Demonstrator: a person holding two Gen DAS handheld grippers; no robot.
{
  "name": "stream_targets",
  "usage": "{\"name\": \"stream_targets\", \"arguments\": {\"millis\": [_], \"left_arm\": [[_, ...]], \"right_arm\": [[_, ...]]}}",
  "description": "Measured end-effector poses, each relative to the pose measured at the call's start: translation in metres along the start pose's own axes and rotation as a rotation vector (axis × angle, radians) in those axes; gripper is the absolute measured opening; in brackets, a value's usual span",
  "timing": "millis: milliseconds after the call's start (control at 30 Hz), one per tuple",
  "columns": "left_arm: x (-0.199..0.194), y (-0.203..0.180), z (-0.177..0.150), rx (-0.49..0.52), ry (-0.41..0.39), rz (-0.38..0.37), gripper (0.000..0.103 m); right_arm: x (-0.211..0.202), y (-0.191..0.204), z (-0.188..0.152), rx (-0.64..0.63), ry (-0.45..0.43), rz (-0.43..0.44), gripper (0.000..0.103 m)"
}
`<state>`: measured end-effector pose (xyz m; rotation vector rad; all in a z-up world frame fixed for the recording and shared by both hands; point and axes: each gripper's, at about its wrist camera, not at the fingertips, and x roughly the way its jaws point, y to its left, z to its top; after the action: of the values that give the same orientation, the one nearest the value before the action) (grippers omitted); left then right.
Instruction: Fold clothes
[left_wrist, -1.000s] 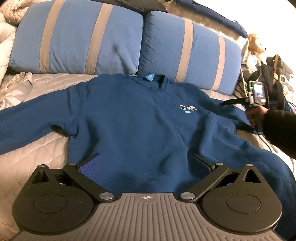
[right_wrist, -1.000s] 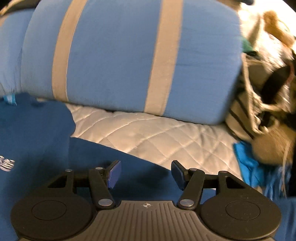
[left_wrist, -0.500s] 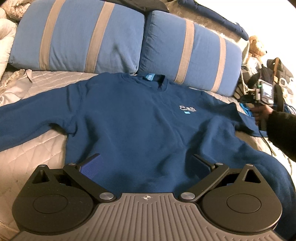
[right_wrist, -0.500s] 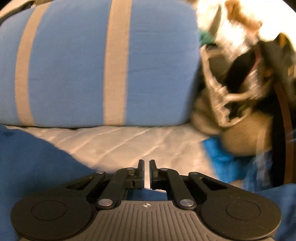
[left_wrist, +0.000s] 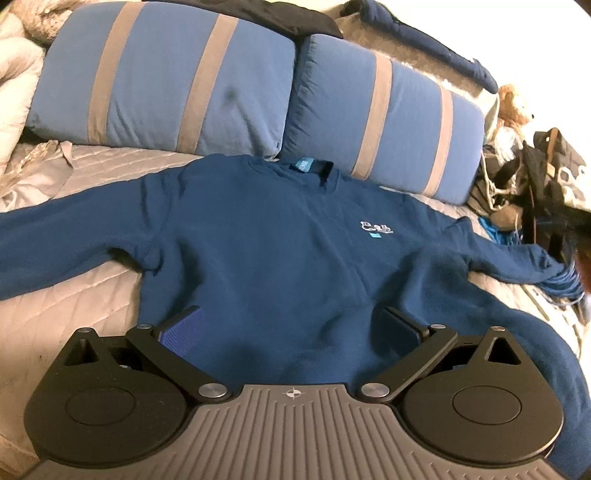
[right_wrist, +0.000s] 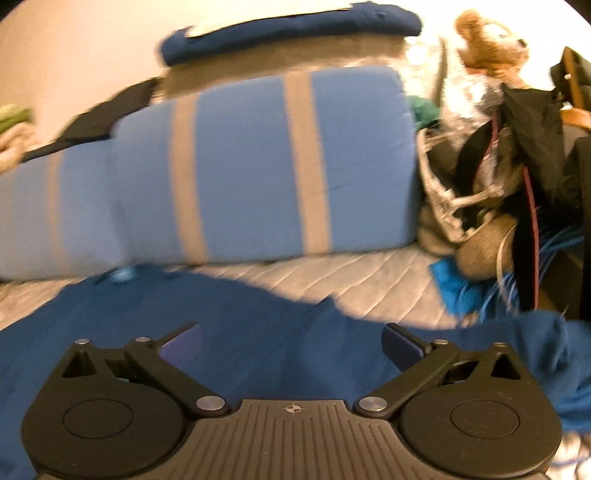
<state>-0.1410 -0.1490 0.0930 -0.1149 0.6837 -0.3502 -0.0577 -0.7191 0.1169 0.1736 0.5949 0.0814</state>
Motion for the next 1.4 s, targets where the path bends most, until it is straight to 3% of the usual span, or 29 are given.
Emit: {"name": "stream_targets", "arguments": {"millis": [233, 367, 500, 633, 800, 867, 1033, 1233, 1400], "left_arm": [[-0.036, 0.029, -0.004, -0.086, 0.002, -0.03, 0.103], [-0.068, 0.064, -0.017, -0.187, 0.011, -0.046, 0.103], [-0.091, 0.083, -0.031, -0.222, 0.02, -0.025, 0.103], [-0.108, 0.094, -0.042, -0.241, 0.016, -0.001, 0.103], [-0.118, 0.097, -0.046, -0.24, 0.005, 0.008, 0.103], [-0.119, 0.097, -0.045, -0.239, 0.001, 0.007, 0.103], [-0.121, 0.097, -0.046, -0.237, -0.01, -0.012, 0.103], [-0.122, 0.097, -0.049, -0.25, -0.013, -0.029, 0.103], [-0.121, 0.097, -0.049, -0.25, -0.009, -0.027, 0.103]], "right_arm": [[-0.057, 0.009, -0.065, 0.065, 0.177, 0.232, 0.1], [-0.079, 0.016, -0.101, 0.052, 0.275, 0.311, 0.093], [-0.09, 0.021, -0.132, 0.106, 0.381, 0.385, 0.081], [-0.107, 0.034, -0.149, 0.131, 0.412, 0.393, 0.071], [-0.124, 0.055, -0.149, 0.111, 0.411, 0.436, 0.067], [-0.125, 0.06, -0.147, 0.121, 0.417, 0.44, 0.058], [-0.123, 0.06, -0.145, 0.158, 0.421, 0.451, 0.05], [-0.119, 0.06, -0.148, 0.233, 0.429, 0.453, 0.047], [-0.122, 0.081, -0.144, 0.169, 0.425, 0.393, 0.049]]}}
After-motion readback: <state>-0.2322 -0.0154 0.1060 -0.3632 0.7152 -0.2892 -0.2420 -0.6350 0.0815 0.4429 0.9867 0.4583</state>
